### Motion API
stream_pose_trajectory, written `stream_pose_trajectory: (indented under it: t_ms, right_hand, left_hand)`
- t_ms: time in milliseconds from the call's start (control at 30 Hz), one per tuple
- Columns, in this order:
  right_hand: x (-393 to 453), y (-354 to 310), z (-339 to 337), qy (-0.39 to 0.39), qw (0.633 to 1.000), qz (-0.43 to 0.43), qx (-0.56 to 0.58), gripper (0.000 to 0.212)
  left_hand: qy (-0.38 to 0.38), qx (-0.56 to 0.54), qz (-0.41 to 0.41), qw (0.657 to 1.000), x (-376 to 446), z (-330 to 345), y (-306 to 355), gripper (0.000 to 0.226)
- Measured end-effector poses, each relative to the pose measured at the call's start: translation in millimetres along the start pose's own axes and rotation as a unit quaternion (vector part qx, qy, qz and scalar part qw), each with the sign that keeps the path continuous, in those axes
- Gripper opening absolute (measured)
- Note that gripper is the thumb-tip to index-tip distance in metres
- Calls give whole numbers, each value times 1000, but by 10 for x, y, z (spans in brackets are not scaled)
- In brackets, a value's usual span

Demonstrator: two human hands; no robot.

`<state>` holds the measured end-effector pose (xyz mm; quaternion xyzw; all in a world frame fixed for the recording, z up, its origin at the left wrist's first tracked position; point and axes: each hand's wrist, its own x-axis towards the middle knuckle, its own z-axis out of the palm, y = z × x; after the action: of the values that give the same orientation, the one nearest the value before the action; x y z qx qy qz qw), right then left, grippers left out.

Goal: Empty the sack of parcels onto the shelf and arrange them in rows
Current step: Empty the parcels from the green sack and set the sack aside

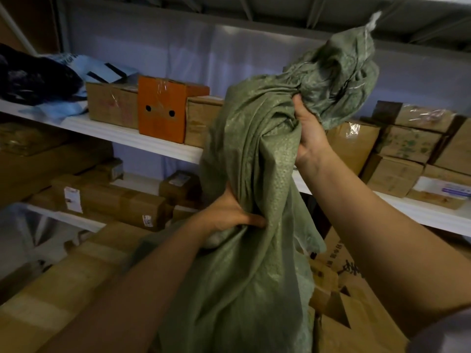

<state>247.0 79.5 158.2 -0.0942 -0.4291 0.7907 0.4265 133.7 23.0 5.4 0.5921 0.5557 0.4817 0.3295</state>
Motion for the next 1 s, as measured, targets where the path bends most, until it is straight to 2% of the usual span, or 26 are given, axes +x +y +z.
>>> stream_pose_trajectory:
  t_ms: [100, 233, 300, 400, 467, 500, 600, 667, 733, 833, 900, 1000]
  right_hand:
    - [-52, 0, -23, 6, 1000, 25, -6, 50]
    - [-92, 4, -62, 23, 999, 41, 1, 57]
    - [-82, -2, -93, 20, 999, 40, 4, 57]
    - [-25, -31, -128, 16, 1000, 17, 10, 55]
    - [23, -20, -137, 16, 1000, 5, 7, 54]
    - [40, 0, -129, 11, 1000, 4, 7, 52]
    - [70, 58, -21, -19, 1000, 4, 5, 49]
    - [104, 28, 69, -32, 999, -16, 14, 46]
    - [170, -41, 107, -45, 998, -39, 24, 44]
    - [216, -83, 61, -58, 997, -39, 30, 43]
    - [215, -40, -24, -63, 997, -31, 29, 46]
    - [215, 10, -94, -54, 998, -17, 18, 48]
  left_hand:
    - [-26, -26, -16, 999, -34, 237, 10, 110]
    - [36, -48, -40, 997, -92, 366, 98, 67]
    - [67, -44, -73, 994, -43, 252, 41, 58]
    - [144, 71, -89, 983, 44, -130, -22, 61]
    - [230, 160, -80, 957, 86, -470, 86, 34]
    - [282, 185, -70, 939, 92, -638, 206, 28]
    - [420, 212, 7, 882, 85, -1060, 712, 30]
    - [474, 257, 55, 841, 20, -1184, 1044, 35]
    - [498, 331, 102, 795, -12, -1278, 1206, 36]
    - [485, 401, 179, 757, -24, -1394, 1170, 31]
    - [466, 442, 192, 742, -7, -1421, 1087, 27]
    - [447, 462, 202, 739, 8, -1443, 1206, 28]
